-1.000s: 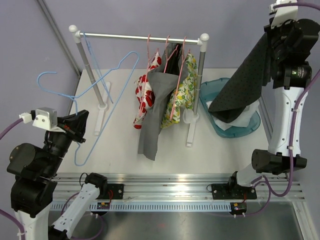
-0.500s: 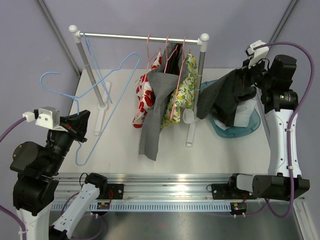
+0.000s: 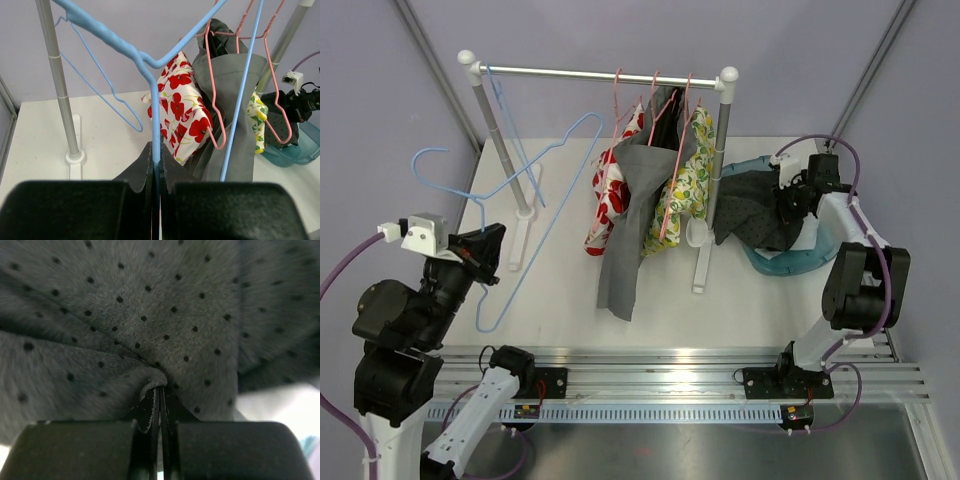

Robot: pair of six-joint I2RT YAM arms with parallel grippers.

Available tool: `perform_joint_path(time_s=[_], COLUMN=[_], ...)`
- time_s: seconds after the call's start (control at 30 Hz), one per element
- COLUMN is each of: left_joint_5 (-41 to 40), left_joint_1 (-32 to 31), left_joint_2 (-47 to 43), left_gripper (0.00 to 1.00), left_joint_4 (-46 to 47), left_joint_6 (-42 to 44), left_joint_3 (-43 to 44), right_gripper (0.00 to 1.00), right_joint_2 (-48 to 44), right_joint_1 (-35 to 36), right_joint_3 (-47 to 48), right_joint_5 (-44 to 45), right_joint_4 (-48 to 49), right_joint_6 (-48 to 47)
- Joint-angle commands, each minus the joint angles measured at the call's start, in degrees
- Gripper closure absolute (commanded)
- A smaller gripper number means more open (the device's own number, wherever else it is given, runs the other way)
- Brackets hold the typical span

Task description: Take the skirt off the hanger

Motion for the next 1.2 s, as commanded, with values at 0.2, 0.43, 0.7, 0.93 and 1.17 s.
perform_joint_path(time_s=[0.2,0.43,0.7,0.93,1.17], left_joint_5=[-3.3,-6.8,-17.0,-15.0,-15.6], left_joint_1=[0.2,0.2,0.2,0.2,0.2], left_joint_2=[2.2,3.4,14.3,27.4,38.2], left_gripper=[1.00,1.00,1.00,1.00,1.00], left_joint_4=[-4.4,-5.4,-3.9,2.0,6.3], left_joint_6=[-0.8,-1.4,-1.6,0.5,4.1], left_joint_3=[0.1,0.0,3.8,13.0,20.3], right_gripper=[0.93,0.04,0.00,0.00,0.01], right_joint_2=[-3.2,-15.3,-26.6,-30.9,-33.2], right_joint_1=[-0.9,-1.3,-1.3,-1.4,-1.3], right_joint_3=[0.2,2.7,0.7,-2.9,-6.0], right_joint_5=[-3.1,-11.1,-20.4,-24.0,-26.8], right_joint_4=[-3.8,-11.7,-11.4,-8.8,-7.8], right_joint_6=[-2.1,2.1,9.7,12.5,13.0])
